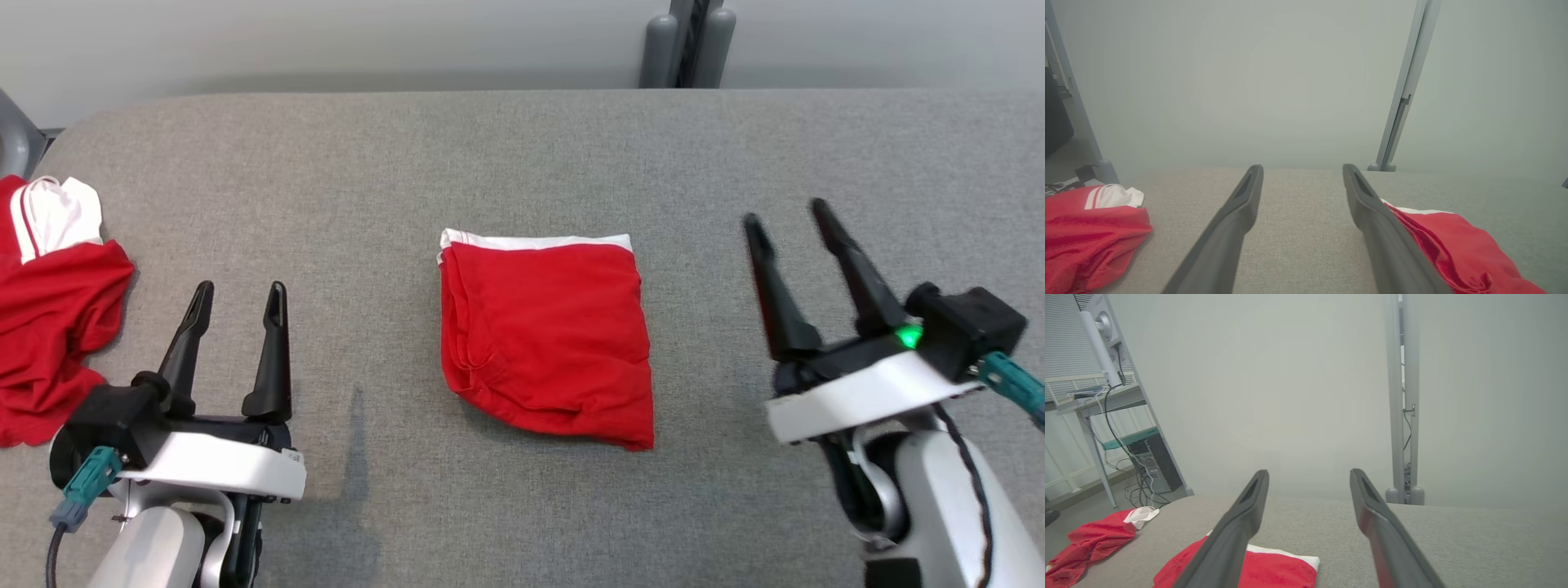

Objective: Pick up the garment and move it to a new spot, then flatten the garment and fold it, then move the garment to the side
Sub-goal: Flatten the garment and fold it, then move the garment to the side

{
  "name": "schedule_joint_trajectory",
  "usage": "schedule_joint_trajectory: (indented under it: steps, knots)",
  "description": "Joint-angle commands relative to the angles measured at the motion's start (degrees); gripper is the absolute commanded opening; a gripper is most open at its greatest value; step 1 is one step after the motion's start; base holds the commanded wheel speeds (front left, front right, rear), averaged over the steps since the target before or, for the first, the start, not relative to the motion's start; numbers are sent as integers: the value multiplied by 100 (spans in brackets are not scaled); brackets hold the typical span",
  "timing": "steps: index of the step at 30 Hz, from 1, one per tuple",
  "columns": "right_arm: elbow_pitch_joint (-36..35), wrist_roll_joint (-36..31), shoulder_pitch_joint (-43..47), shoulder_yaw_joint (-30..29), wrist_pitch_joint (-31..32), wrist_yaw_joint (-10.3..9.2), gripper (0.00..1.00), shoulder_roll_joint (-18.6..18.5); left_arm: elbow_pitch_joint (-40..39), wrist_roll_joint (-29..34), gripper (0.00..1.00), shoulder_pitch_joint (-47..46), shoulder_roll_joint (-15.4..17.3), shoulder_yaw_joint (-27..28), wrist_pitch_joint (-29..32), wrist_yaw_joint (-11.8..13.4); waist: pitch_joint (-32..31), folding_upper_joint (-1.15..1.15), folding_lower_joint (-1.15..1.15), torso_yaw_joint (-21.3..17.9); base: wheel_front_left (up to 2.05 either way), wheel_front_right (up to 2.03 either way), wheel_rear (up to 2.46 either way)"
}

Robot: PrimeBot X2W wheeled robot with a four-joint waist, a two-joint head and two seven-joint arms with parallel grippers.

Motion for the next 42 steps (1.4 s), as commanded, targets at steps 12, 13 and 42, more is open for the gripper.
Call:
schedule_joint_trajectory:
  steps: [12,13,42]
  knots:
    - [-575,-485,1182,-1103,437,1,100,-25,-503,127,100,470,267,78,-21,158,-540,0,0,-43,0,0,0]
    - [-582,-481,1250,-1129,453,1,100,-27,-520,154,100,500,298,57,-18,135,-585,0,0,-45,0,0,0]
    - [-881,-581,2130,-1311,849,1,100,-26,-735,161,100,1197,633,-101,233,237,-1060,0,0,-14,0,0,0]
